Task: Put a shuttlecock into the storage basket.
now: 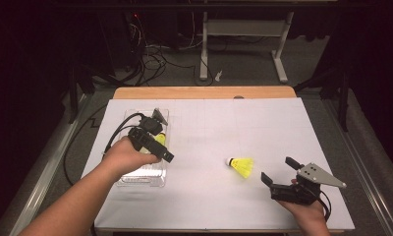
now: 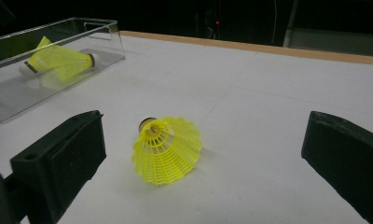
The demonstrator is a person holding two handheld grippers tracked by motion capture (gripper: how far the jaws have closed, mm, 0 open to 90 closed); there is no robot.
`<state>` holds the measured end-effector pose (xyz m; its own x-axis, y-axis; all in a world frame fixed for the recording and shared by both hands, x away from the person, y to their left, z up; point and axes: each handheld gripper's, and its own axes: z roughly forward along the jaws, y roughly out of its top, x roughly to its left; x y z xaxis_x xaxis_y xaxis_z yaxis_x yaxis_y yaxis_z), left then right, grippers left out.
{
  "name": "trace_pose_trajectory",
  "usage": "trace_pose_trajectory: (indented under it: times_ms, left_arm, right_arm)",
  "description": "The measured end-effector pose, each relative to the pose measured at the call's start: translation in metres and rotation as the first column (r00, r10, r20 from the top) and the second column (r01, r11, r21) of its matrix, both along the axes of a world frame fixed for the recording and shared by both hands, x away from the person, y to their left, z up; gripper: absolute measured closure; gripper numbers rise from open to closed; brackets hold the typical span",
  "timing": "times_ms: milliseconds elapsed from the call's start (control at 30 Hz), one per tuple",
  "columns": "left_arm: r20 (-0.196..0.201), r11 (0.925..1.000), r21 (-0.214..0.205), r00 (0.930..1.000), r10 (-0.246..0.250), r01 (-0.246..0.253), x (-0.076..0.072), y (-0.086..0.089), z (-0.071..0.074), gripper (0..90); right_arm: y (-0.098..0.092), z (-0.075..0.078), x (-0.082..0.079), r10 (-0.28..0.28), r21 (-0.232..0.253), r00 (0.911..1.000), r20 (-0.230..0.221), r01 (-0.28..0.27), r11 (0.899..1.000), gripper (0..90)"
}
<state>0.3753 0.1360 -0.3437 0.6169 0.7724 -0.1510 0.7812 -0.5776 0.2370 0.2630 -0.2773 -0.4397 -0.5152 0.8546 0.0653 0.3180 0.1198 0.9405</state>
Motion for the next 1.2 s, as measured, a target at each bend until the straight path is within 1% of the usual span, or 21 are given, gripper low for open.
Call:
trace_pose_trajectory:
  times_ms: [267,333,400,500,600,700,900,1200]
  left_arm:
    - [-0.001,0.9988,-0.018,0.999,-0.045,0.045,-0.004,-0.015,0.0,0.7]
    - [0.004,0.9983,-0.025,0.9986,-0.052,0.052,-0.005,-0.018,-0.001,0.6]
    - [0.001,0.9977,-0.03,0.9982,-0.06,0.06,-0.005,-0.021,-0.001,0.7]
    - [-0.001,0.9967,-0.028,0.9971,-0.076,0.076,-0.008,-0.026,-0.002,0.6]
    - [-0.007,0.9955,-0.025,0.9958,-0.091,0.091,-0.011,-0.031,-0.002,0.7]
    - [-0.009,0.9947,-0.027,0.995,-0.099,0.099,-0.011,-0.036,-0.002,0.7]
    - [-0.012,0.9928,-0.033,0.9932,-0.116,0.115,-0.012,-0.046,-0.005,0.7]
    - [-0.011,0.9916,-0.032,0.992,-0.126,0.126,-0.014,-0.055,-0.006,0.7]
  right_arm:
    - [0.002,-0.003,0.003,0.005,0.001,0.9999,-0.016,-0.005,1.0,0.8]
    - [0.003,-0.003,0.003,0.009,-0.004,0.9998,-0.018,-0.009,1.0,1.2]
    - [0.005,-0.004,0.003,0.012,-0.003,0.9997,-0.02,-0.012,1.0,2.0]
    - [0.009,-0.005,0.002,0.019,-0.015,0.9995,-0.027,-0.02,1.0,3.4]
    - [0.013,-0.005,0.002,0.026,-0.017,0.9992,-0.03,-0.026,1.0,4.2]
    - [0.015,-0.007,0.004,0.029,-0.017,0.9988,-0.04,-0.03,0.999,4.5]
    - [0.017,-0.008,0.006,0.031,-0.023,0.9987,-0.039,-0.032,0.999,4.6]
    - [0.019,-0.008,0.006,0.033,-0.028,0.9987,-0.039,-0.034,0.999,5.3]
